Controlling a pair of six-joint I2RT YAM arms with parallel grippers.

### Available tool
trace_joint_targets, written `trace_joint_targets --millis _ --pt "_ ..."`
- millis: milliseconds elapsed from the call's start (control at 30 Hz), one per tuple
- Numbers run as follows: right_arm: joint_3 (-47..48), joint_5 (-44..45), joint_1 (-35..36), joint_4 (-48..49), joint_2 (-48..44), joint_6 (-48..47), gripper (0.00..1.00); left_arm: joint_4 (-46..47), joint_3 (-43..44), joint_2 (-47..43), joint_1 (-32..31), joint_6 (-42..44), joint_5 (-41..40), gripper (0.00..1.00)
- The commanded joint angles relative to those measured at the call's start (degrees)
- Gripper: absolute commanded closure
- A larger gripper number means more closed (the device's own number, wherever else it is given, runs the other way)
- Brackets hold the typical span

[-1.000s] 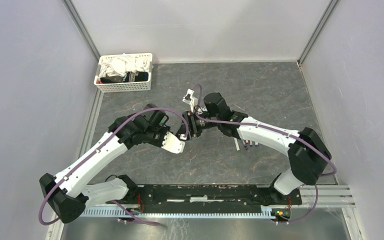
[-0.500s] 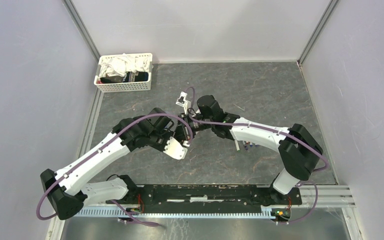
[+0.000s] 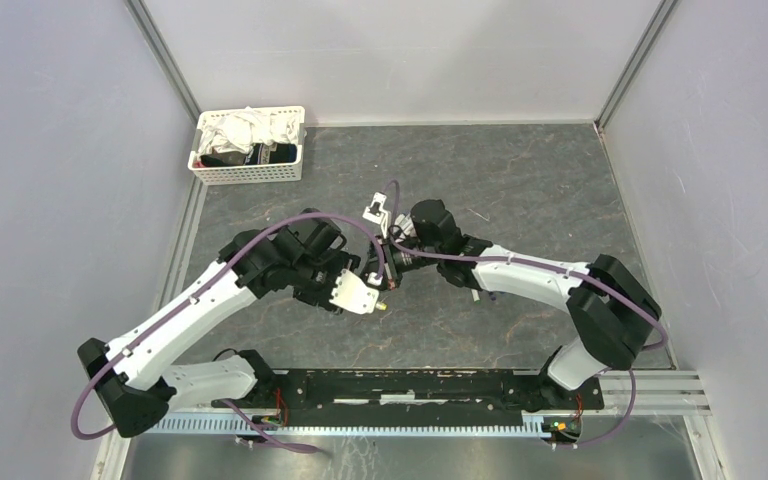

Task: Open the pen caps
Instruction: Open the pen cap from the pen.

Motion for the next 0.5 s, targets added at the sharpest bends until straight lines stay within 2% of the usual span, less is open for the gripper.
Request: trace_joint_targets --millis 0,100,233,300,467 --pt "-0.9 -3.3 -0.8 4.6 -3.5 -2.5 1.0 -3.1 3.9 0.7 -0.1 -6.5 7.9 0.33" --pt "-0.8 -3.7 -0.8 4.8 -3.8 -3.0 1.0 -3.7 4.8 1.4 -0.1 -8.4 10.5 0.35" --pt "-0.9 -3.7 -0.9 4.6 -4.0 -3.7 1.0 -5.1 5.8 2.5 -0.1 -9.5 12.4 0.44" --pt "-1.0 -3.5 -0.9 4.2 -4.0 -4.1 1.0 -5.2 6.0 2.9 -0.1 -9.8 12.5 0.54" --pt "-1.6 -3.0 -0.9 3.4 -4.4 -5.4 1.0 -5.3 6.0 3.1 -0.1 -9.2 11.7 0.92"
